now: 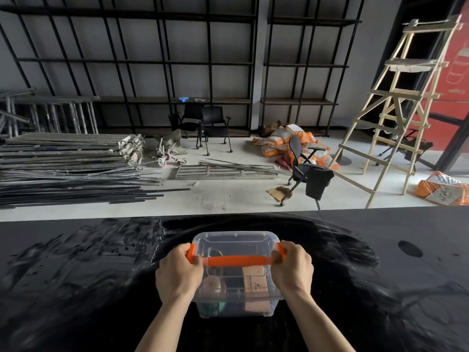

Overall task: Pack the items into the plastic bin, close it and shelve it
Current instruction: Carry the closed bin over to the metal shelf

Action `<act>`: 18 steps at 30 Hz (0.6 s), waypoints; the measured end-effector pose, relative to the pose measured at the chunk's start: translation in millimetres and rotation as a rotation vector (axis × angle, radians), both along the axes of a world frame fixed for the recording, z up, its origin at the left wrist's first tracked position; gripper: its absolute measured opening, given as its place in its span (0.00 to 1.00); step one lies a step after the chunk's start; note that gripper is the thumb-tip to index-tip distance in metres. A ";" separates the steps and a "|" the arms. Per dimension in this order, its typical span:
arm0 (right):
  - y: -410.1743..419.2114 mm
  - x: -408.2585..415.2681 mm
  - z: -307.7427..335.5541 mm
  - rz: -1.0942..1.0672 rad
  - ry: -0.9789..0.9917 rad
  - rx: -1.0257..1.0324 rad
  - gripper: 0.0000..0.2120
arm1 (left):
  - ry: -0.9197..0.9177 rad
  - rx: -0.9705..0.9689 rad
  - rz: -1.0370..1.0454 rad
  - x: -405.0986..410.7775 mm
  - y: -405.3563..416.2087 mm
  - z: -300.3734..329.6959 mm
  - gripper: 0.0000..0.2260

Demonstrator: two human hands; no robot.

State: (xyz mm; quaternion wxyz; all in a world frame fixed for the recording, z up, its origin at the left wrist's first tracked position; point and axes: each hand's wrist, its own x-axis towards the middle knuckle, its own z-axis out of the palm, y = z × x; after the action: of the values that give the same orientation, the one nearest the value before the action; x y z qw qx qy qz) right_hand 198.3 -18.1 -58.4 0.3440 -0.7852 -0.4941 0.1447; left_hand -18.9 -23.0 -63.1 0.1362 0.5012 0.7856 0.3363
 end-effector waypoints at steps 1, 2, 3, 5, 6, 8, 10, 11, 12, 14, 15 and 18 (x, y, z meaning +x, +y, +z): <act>-0.1 0.8 -0.3 0.009 -0.001 0.004 0.07 | -0.012 0.005 0.007 0.0 -0.6 -0.4 0.05; -0.5 2.5 -0.8 0.025 0.018 0.004 0.06 | -0.036 0.016 0.012 -0.1 -1.6 -2.2 0.04; -1.4 4.6 -1.2 0.042 0.084 0.005 0.05 | -0.081 0.022 0.008 0.1 -3.1 -3.9 0.07; -4.7 7.7 0.3 0.073 0.344 -0.009 0.10 | -0.298 0.019 -0.031 2.9 -6.2 -8.5 0.16; -6.7 8.2 1.0 0.077 0.465 -0.026 0.14 | -0.435 0.013 -0.052 6.3 -7.6 -10.1 0.19; -10.2 10.3 1.4 0.075 0.521 -0.049 0.18 | -0.610 0.009 -0.078 14.2 -9.9 -10.2 0.23; -12.8 17.5 2.4 0.044 0.463 -0.041 0.20 | -0.670 0.005 -0.107 22.1 -7.8 -11.5 0.25; -14.4 23.2 4.0 0.019 0.441 -0.036 0.20 | -0.687 -0.003 -0.119 26.9 -6.5 -10.8 0.26; -15.8 30.3 5.8 -0.003 0.436 -0.031 0.20 | -0.695 -0.009 -0.130 32.7 -4.9 -10.0 0.26; -19.8 47.2 9.9 -0.031 0.445 -0.030 0.19 | -0.701 -0.012 -0.152 47.5 -2.5 -8.4 0.27; -22.8 56.8 11.9 -0.045 0.454 -0.027 0.19 | -0.703 -0.009 -0.167 57.2 -1.9 -7.8 0.27; -35.6 91.5 16.5 -0.103 0.456 0.001 0.18 | -0.703 -0.016 -0.228 93.5 0.5 -6.7 0.27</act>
State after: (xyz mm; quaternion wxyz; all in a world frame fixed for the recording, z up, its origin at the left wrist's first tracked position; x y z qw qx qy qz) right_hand 289.8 -53.7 -41.9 0.4543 -0.7562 -0.3628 0.3002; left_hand 74.5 -22.6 -69.8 0.4385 0.4381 0.6326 0.4643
